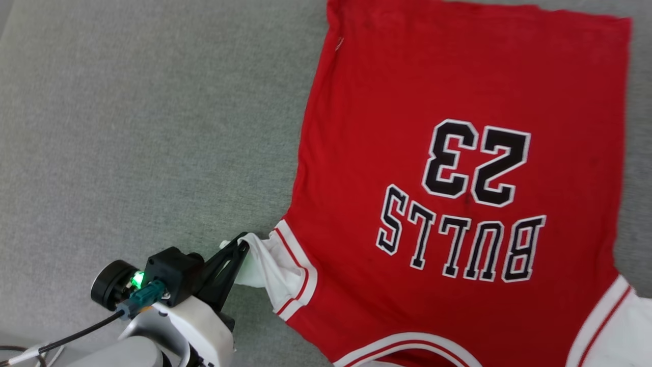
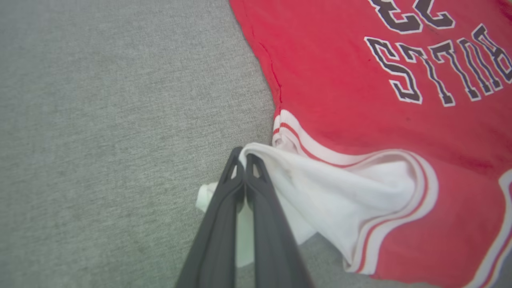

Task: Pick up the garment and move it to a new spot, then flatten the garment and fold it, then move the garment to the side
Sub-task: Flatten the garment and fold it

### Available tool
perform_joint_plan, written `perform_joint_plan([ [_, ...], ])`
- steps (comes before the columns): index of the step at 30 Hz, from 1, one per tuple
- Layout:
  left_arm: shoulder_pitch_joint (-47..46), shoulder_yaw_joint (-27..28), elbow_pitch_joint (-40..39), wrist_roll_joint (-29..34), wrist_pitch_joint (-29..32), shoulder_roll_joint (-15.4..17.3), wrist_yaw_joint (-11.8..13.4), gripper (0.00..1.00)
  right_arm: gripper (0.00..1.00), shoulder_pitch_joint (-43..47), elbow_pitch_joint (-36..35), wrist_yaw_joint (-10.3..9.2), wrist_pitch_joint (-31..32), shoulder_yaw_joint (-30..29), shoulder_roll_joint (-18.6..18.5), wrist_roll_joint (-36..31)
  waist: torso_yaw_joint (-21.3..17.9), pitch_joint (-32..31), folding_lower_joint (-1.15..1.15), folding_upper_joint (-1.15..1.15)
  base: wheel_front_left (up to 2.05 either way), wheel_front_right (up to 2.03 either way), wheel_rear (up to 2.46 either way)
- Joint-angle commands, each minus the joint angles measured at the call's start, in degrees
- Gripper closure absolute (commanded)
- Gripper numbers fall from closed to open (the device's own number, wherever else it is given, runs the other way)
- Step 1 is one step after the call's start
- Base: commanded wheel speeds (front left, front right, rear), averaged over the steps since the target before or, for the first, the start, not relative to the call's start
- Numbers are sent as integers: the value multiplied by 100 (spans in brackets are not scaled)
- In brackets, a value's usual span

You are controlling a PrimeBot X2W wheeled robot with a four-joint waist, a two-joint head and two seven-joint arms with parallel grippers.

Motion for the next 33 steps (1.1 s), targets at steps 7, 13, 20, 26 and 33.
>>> perform_joint_plan([
  [7,-416,-36,-222,378,-3,-237,71,100,0,-611,453,-3,1049,-12,248,-360,674,953,-2,0,0,0,0],
  [13,-542,-49,-275,517,-26,-366,113,100,0,-243,634,-3,1047,-8,416,-525,804,1192,-2,0,0,0,0],
  [20,-572,-58,-281,597,-36,-367,171,100,100,406,745,-3,880,110,478,-353,804,1137,-2,0,0,0,0],
  [26,-402,-24,-281,537,-93,-296,257,100,100,65,496,-3,393,67,382,-185,637,687,-2,0,0,0,0],
  [33,-103,1,-302,363,-130,-98,392,100,100,377,7,-3,-183,571,41,267,281,-54,-2,0,0,0,0],
])
